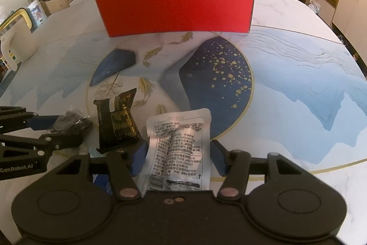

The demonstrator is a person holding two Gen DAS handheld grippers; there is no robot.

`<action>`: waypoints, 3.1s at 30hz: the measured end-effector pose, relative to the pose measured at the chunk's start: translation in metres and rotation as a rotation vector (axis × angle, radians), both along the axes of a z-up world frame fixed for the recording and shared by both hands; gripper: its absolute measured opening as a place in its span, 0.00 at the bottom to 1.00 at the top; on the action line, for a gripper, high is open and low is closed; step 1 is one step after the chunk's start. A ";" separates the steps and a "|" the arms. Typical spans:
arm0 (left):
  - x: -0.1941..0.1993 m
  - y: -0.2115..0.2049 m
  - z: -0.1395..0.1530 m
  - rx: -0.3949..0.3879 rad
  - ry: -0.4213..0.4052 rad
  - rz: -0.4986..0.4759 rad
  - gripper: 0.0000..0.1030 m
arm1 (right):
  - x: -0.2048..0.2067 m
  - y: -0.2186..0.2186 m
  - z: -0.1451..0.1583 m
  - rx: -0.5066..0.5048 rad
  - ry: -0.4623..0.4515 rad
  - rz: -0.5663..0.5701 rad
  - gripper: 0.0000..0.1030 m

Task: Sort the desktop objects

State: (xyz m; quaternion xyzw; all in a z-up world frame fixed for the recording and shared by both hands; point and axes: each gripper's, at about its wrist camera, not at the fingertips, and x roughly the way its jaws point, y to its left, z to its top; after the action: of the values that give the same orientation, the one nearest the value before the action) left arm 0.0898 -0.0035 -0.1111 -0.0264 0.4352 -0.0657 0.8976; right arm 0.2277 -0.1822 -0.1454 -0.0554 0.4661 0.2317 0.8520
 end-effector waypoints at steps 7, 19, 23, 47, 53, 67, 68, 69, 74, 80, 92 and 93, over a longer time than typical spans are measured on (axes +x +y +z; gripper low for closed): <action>0.001 0.001 0.007 -0.014 -0.009 0.012 0.33 | 0.000 -0.003 0.006 0.004 -0.006 0.004 0.53; -0.002 0.000 0.021 -0.025 -0.018 0.030 0.33 | -0.001 -0.010 0.019 0.021 -0.023 -0.002 0.53; -0.002 -0.001 0.032 -0.034 -0.026 0.041 0.33 | -0.003 -0.011 0.029 0.035 -0.037 -0.003 0.53; 0.010 -0.005 0.114 -0.058 -0.099 0.003 0.33 | 0.007 -0.012 0.121 0.091 -0.164 0.033 0.53; 0.020 -0.003 0.131 -0.060 -0.125 -0.005 0.33 | 0.019 -0.013 0.141 0.110 -0.191 0.037 0.53; 0.063 0.006 0.166 0.004 -0.183 -0.012 0.33 | 0.056 -0.015 0.169 0.109 -0.247 0.073 0.53; 0.065 0.005 0.166 0.006 -0.183 -0.011 0.33 | 0.060 -0.015 0.170 0.112 -0.247 0.074 0.53; 0.069 0.005 0.168 0.008 -0.184 -0.008 0.33 | 0.064 -0.015 0.171 0.116 -0.245 0.075 0.53; 0.090 0.005 0.173 0.022 -0.189 -0.002 0.33 | 0.081 -0.013 0.176 0.115 -0.268 0.083 0.53; 0.118 0.003 0.177 0.041 -0.192 -0.006 0.33 | 0.104 -0.012 0.181 0.110 -0.287 0.098 0.53; 0.180 0.009 0.176 0.085 -0.184 0.005 0.33 | 0.157 0.001 0.176 0.104 -0.291 0.098 0.53; 0.186 0.010 0.174 0.086 -0.179 0.008 0.33 | 0.161 0.002 0.174 0.104 -0.289 0.097 0.53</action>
State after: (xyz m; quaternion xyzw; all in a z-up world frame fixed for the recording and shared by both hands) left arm 0.2758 0.0063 0.0632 0.0165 0.3554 -0.0452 0.9335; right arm 0.3886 -0.1802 0.0289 -0.0663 0.3229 0.2862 0.8997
